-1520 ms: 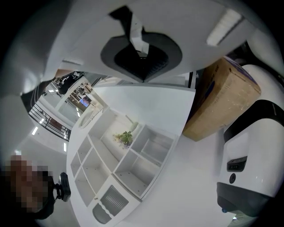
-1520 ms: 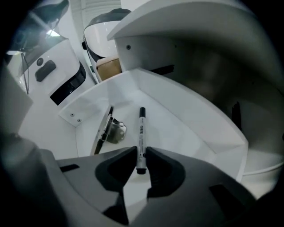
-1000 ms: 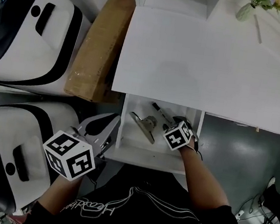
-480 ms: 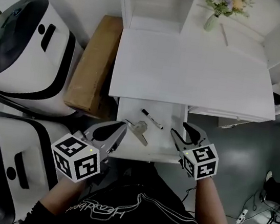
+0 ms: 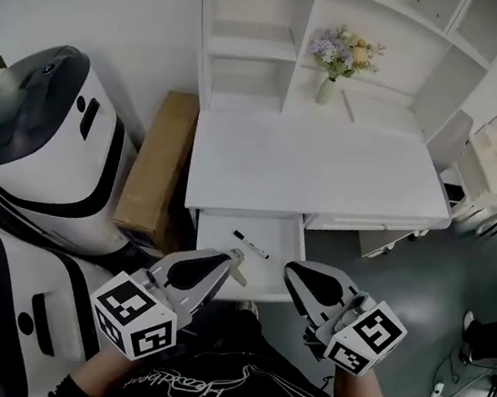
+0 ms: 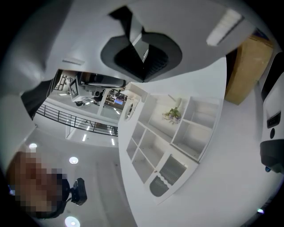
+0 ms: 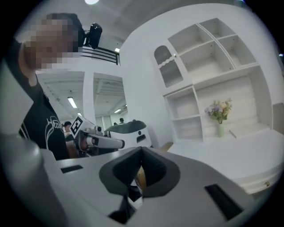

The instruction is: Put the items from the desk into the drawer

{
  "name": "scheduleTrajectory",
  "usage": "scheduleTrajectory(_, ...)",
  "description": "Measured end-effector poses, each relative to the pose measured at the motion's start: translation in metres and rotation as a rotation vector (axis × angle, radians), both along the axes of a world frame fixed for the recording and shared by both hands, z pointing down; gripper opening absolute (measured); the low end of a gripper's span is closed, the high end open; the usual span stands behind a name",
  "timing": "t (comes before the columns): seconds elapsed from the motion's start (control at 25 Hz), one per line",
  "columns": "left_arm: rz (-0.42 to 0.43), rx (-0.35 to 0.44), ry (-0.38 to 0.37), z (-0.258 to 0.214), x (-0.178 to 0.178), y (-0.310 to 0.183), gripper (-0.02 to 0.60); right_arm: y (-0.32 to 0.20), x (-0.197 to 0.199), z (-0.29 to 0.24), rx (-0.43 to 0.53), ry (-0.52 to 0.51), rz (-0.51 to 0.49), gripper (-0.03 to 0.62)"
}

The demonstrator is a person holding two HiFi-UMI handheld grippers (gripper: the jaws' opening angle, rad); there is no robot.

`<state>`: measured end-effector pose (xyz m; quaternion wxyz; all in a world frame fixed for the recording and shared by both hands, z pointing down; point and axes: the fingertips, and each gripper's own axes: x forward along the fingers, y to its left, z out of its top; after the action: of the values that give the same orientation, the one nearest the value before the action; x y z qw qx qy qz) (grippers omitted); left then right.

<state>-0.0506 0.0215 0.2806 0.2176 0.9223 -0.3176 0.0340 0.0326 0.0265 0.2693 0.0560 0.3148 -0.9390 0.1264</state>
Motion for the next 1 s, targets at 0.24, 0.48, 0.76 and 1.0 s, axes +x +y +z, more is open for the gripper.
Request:
scheduleTrajectory(0.24,0.011,0.055,0.016,-0.022,-0.001,0.017,0.009,0.02,-0.016,-0.015,0.023,-0.009,-0.051,0.008)
scheduleTrajectory(0.48,0.002,0.062,0.011,-0.025,-0.007,0.026,0.009,0.026,-0.025,-0.015,0.02,-0.018,-0.06,0.008)
scheduleTrajectory(0.76,0.001,0.067,0.014,-0.027,-0.011,0.034,0.009,0.033,-0.03,-0.014,0.009,-0.014,-0.064,0.008)
scheduleTrajectory(1.0,0.029,0.066,0.02,-0.028,-0.012,0.041,0.009,0.038,-0.033,-0.014,0.001,-0.006,-0.06,0.008)
